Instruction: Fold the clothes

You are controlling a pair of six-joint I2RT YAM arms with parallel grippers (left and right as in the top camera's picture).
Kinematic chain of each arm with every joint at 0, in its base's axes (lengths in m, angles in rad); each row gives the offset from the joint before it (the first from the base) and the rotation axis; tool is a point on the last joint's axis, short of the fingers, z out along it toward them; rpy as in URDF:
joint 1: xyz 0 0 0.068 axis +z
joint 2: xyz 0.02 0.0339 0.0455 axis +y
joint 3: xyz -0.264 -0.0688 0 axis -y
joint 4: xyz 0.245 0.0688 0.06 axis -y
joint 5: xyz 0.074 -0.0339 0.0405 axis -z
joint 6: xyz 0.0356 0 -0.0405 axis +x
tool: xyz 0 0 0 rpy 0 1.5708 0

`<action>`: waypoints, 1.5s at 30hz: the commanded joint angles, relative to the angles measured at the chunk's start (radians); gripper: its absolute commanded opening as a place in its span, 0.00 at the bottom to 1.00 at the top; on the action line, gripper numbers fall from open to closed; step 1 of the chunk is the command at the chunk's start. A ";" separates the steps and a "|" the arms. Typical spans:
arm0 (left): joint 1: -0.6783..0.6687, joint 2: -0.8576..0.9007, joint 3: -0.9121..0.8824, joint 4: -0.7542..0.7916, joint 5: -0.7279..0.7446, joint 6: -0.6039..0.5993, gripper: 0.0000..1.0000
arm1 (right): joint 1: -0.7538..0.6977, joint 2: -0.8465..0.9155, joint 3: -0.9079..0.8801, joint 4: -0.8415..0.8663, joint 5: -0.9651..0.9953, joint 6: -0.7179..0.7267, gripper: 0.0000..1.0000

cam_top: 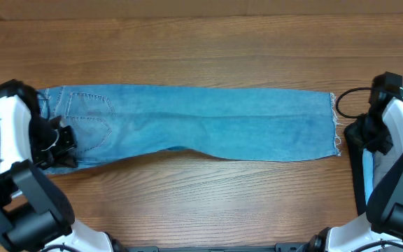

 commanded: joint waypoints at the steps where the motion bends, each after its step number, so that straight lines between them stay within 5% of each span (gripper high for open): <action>1: 0.056 -0.082 0.029 -0.011 0.004 -0.017 0.19 | -0.034 -0.003 -0.005 0.000 -0.030 0.024 0.04; 10: 0.075 -0.213 0.031 -0.011 0.036 -0.018 0.40 | -0.019 -0.003 -0.002 0.008 -0.554 -0.167 0.27; 18: 0.063 -0.225 -0.018 0.029 0.104 -0.016 0.41 | 0.006 0.008 -0.123 0.123 -0.529 -0.129 0.49; 21: 0.062 -0.225 -0.060 0.050 0.103 -0.016 0.40 | 0.007 0.011 -0.225 0.226 -0.558 -0.111 0.42; 23: 0.062 -0.225 -0.098 0.085 0.100 -0.017 0.33 | 0.007 0.011 -0.283 0.277 -0.571 -0.071 0.18; 26: 0.067 -0.225 -0.135 0.127 0.075 -0.034 0.27 | -0.003 0.007 -0.278 0.216 -0.451 0.016 0.04; 37: 0.073 -0.225 -0.306 0.328 -0.086 -0.180 0.38 | -0.020 -0.103 -0.106 -0.103 -0.150 0.047 0.04; 40: 0.074 -0.224 -0.400 0.463 -0.136 -0.239 0.45 | -0.019 -0.124 -0.073 -0.085 -0.299 -0.038 0.17; 42: 0.074 -0.224 -0.447 0.540 -0.136 -0.266 0.38 | -0.018 -0.125 -0.072 -0.059 -0.408 -0.106 0.21; 45: 0.079 -0.211 -0.504 0.632 -0.135 -0.280 0.13 | -0.018 -0.125 -0.072 -0.043 -0.495 -0.161 0.22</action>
